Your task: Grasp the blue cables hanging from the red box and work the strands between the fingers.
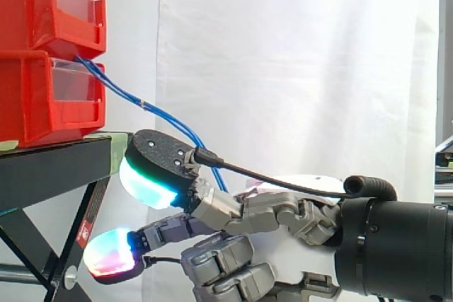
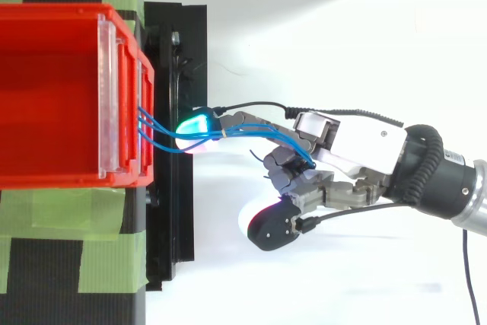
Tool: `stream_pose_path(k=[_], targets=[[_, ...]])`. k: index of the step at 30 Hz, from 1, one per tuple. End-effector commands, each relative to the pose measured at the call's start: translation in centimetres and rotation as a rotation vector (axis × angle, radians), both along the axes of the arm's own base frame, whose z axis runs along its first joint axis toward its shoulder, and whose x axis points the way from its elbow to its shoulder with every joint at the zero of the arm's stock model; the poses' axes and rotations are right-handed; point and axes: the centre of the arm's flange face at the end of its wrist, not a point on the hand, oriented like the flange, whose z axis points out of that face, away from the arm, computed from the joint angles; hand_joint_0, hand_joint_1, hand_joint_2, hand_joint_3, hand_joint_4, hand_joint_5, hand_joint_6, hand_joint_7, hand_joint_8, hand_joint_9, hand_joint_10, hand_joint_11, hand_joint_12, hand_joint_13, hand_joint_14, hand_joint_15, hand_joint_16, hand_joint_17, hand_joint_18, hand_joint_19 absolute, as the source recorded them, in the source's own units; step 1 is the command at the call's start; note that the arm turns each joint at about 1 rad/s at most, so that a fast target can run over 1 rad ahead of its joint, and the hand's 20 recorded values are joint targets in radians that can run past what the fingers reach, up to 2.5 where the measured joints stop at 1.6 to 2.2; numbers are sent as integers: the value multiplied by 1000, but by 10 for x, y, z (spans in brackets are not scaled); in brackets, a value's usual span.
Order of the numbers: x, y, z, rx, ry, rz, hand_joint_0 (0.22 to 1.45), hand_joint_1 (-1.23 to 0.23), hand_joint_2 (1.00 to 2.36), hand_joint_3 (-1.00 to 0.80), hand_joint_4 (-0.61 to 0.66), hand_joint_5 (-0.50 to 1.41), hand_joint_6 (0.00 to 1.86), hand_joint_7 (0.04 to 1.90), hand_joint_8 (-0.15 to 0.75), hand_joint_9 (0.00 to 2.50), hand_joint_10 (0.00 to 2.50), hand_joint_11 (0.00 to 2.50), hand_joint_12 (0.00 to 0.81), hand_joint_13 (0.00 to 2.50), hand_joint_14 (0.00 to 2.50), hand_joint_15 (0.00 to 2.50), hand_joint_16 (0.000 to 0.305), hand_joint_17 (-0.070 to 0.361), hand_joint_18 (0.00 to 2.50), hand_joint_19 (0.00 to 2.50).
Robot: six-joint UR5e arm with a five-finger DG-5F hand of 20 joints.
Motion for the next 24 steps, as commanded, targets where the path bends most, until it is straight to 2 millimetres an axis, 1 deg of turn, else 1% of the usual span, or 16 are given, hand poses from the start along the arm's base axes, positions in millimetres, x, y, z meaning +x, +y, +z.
stream_pose_path(k=[1,8,16,24], targets=[[0,0,0,0,0,0,741,-545,1000,-993,279,-93,6,695,362,816,2500,2295,407,1005,2500,1461,58,131,1396,1483],[0,0,0,0,0,0,743,-554,1000,-1000,279,-58,8,766,362,816,2500,2295,407,1005,2500,1461,58,131,1396,1483],[0,0,0,1,0,0,748,-576,1000,-1000,248,-19,10,866,362,816,2500,2295,407,1005,2500,1461,58,131,1396,1483],[0,0,0,0,0,0,748,-584,1000,-1000,217,-5,10,911,362,816,2500,2295,407,1005,2500,1461,58,131,1396,1483]])
